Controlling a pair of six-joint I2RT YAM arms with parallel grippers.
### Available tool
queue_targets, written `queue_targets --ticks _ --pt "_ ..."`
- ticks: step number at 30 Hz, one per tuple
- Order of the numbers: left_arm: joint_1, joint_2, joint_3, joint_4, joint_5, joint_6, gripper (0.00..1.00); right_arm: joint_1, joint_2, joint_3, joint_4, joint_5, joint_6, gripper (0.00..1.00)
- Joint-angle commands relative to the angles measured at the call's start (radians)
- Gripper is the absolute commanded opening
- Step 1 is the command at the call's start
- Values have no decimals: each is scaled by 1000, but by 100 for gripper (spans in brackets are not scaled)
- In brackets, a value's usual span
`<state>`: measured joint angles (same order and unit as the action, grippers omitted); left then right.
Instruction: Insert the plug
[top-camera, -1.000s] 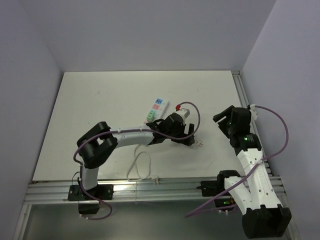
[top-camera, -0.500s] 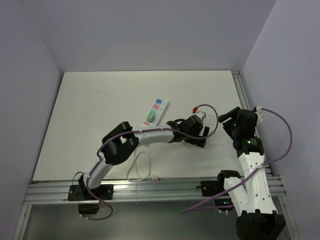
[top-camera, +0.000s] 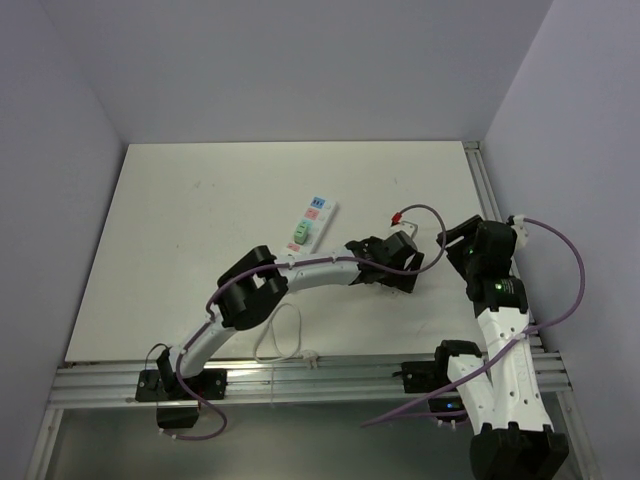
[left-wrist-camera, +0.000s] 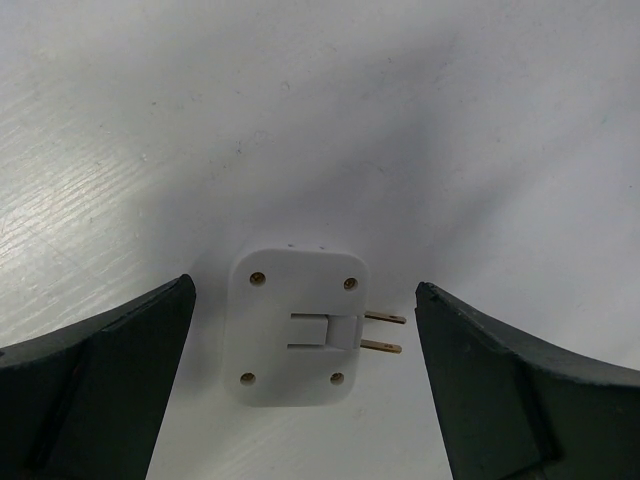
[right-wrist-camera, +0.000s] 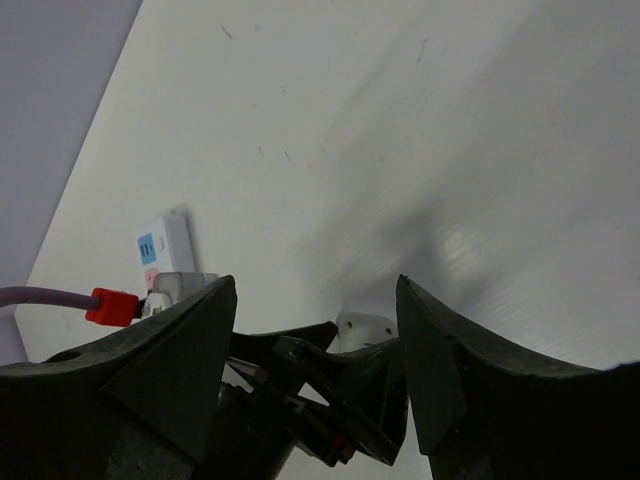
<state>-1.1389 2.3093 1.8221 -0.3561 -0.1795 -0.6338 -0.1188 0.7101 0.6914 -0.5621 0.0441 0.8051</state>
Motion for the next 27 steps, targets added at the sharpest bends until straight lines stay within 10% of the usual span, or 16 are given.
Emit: queue_targets --ticks 1,27 --pt "-16 30 11 -60 -35 13 99 -7 -26 -10 8 -4 -9 72" --pt "27 -145 -431 98 38 189 75 -38 18 49 7 -12 80 73"
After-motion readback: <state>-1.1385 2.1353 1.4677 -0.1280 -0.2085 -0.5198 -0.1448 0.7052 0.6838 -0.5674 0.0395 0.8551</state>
